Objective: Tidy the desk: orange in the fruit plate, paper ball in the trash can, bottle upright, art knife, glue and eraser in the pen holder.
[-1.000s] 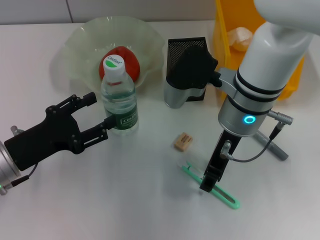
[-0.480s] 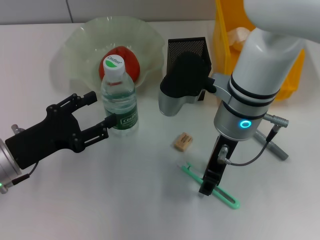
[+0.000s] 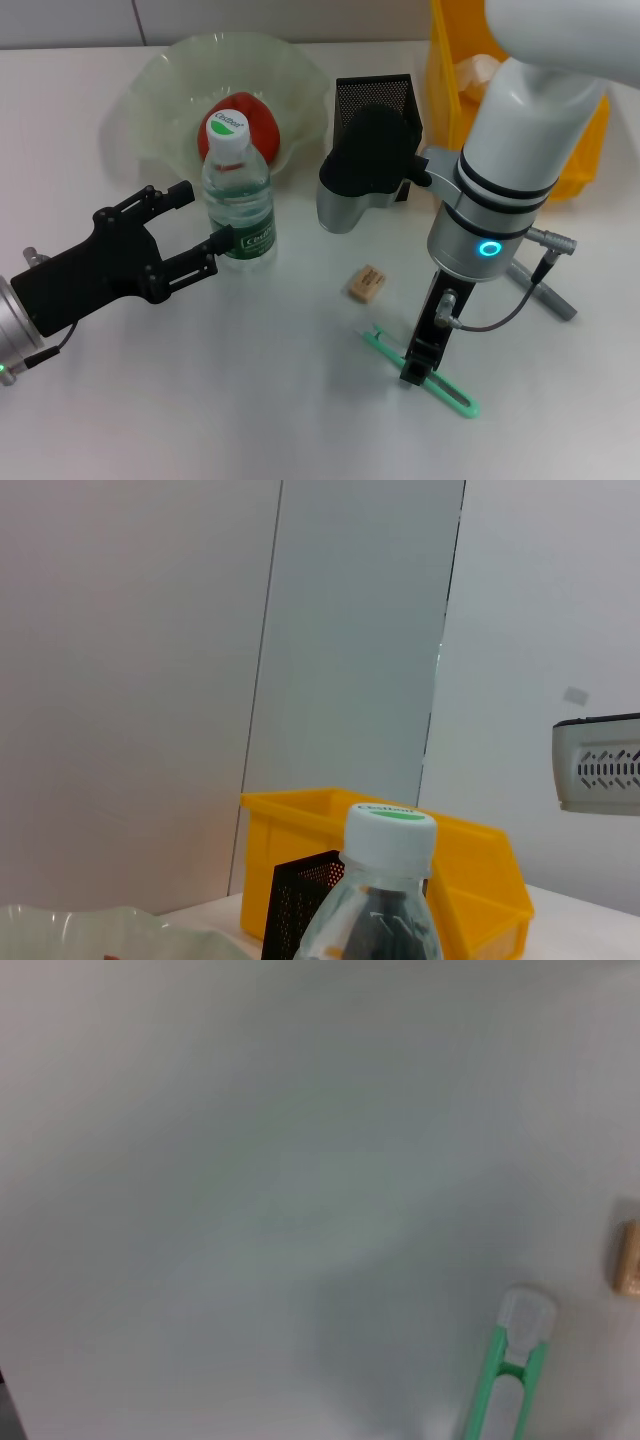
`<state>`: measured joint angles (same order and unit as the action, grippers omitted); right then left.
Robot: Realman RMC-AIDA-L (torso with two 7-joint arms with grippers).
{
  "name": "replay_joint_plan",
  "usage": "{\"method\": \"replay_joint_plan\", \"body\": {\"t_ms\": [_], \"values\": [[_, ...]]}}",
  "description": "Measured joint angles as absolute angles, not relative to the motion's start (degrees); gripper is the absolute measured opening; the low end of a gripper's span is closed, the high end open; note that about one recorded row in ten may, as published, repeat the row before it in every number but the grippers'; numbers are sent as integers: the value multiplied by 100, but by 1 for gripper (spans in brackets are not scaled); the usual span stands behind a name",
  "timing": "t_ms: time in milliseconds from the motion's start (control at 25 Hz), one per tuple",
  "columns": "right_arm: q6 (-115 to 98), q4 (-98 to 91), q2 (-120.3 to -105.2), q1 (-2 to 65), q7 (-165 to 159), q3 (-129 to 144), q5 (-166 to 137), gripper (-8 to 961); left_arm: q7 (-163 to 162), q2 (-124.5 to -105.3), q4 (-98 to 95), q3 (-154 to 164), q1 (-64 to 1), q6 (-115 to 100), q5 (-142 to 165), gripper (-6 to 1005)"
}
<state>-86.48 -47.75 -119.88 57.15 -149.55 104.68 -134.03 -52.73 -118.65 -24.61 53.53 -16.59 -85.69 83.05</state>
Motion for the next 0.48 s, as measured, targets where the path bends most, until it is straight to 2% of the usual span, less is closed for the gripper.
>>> {"method": "replay_joint_plan", "body": {"t_ms": [480], "values": [[-8630,-4755,-11988,5702,-14948,10478,-13403,338,-5273,-11865,-2461,5360,-1670,-8569,8320,796]]}}
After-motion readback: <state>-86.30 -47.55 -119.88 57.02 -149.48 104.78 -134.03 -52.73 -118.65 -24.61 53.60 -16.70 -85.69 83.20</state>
